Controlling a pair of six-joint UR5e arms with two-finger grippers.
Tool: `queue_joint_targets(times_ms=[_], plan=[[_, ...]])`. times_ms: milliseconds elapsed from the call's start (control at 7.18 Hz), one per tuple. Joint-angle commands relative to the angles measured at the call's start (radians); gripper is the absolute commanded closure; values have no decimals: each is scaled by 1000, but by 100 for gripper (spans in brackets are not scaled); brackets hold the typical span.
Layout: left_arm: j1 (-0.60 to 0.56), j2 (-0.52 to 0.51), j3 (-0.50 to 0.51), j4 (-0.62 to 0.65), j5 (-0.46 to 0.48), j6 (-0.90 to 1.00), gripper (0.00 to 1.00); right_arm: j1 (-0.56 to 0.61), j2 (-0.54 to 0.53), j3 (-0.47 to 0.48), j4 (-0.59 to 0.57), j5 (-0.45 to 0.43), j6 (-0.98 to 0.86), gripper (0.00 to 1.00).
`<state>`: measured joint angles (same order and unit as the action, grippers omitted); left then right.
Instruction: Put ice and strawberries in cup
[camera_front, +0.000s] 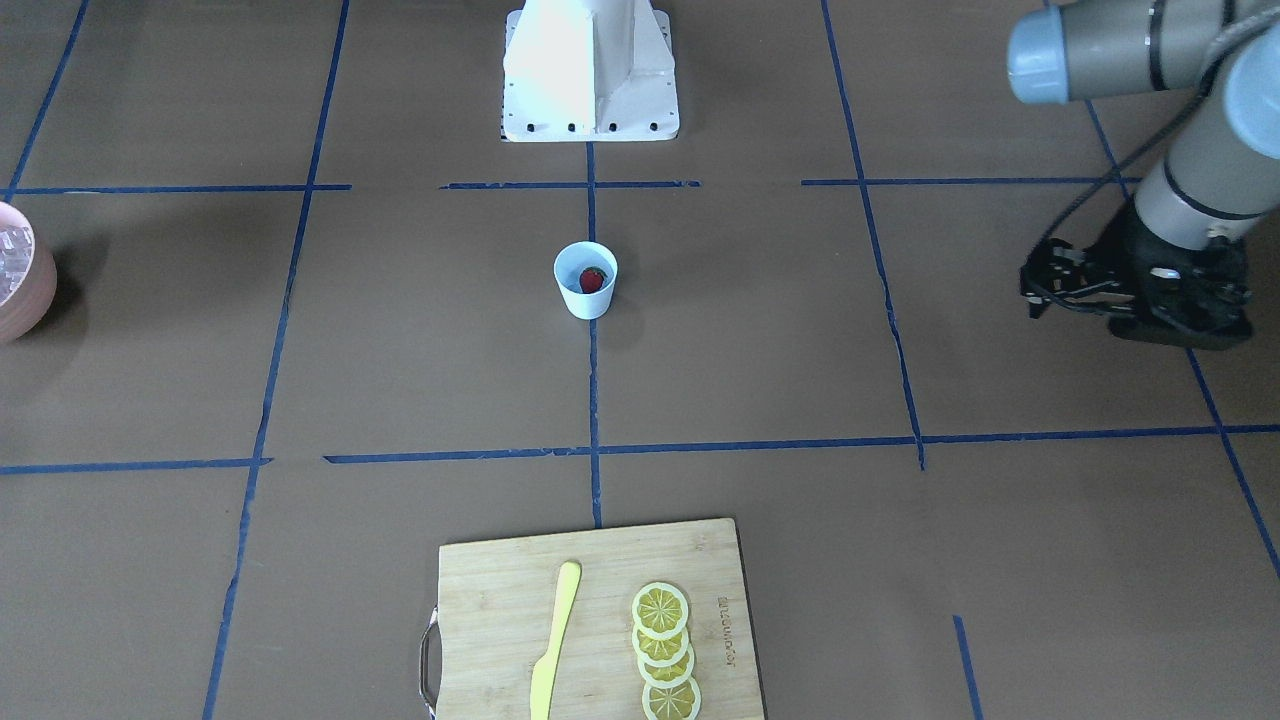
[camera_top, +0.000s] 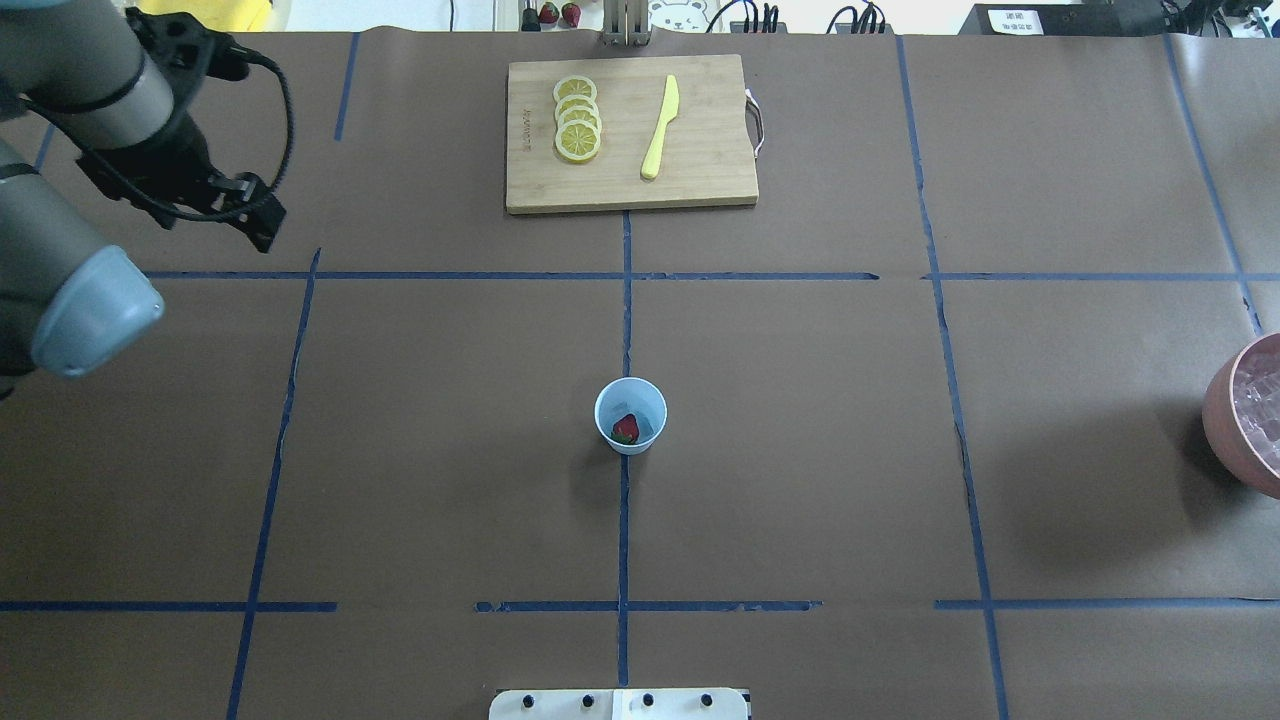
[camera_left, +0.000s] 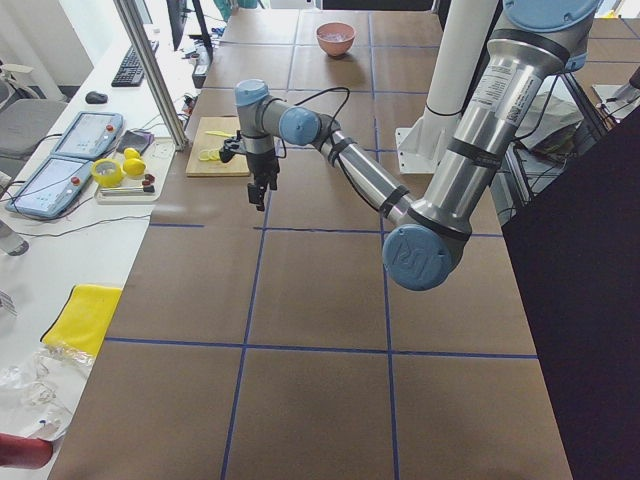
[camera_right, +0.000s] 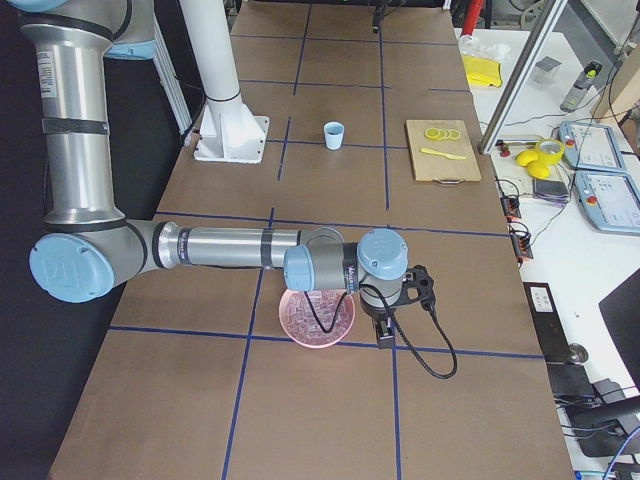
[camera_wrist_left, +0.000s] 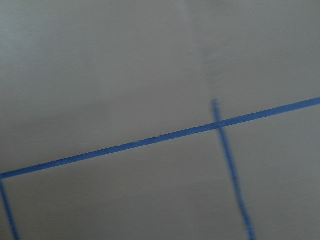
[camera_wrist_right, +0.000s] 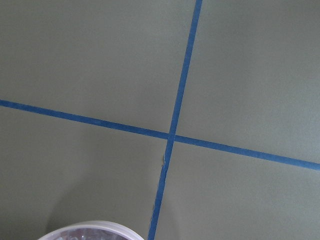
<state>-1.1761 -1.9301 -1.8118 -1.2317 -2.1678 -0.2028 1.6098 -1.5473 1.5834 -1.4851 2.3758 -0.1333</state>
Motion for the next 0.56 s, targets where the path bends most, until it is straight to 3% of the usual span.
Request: queue_joint_targets(times_ms=[0, 418], plan=[[-173, 39, 153, -6, -85, 263, 0, -1, 7, 0, 0, 14, -5, 0], [-386, 75, 400, -76, -159, 500, 0, -1, 7, 1, 2, 16, -3, 0]])
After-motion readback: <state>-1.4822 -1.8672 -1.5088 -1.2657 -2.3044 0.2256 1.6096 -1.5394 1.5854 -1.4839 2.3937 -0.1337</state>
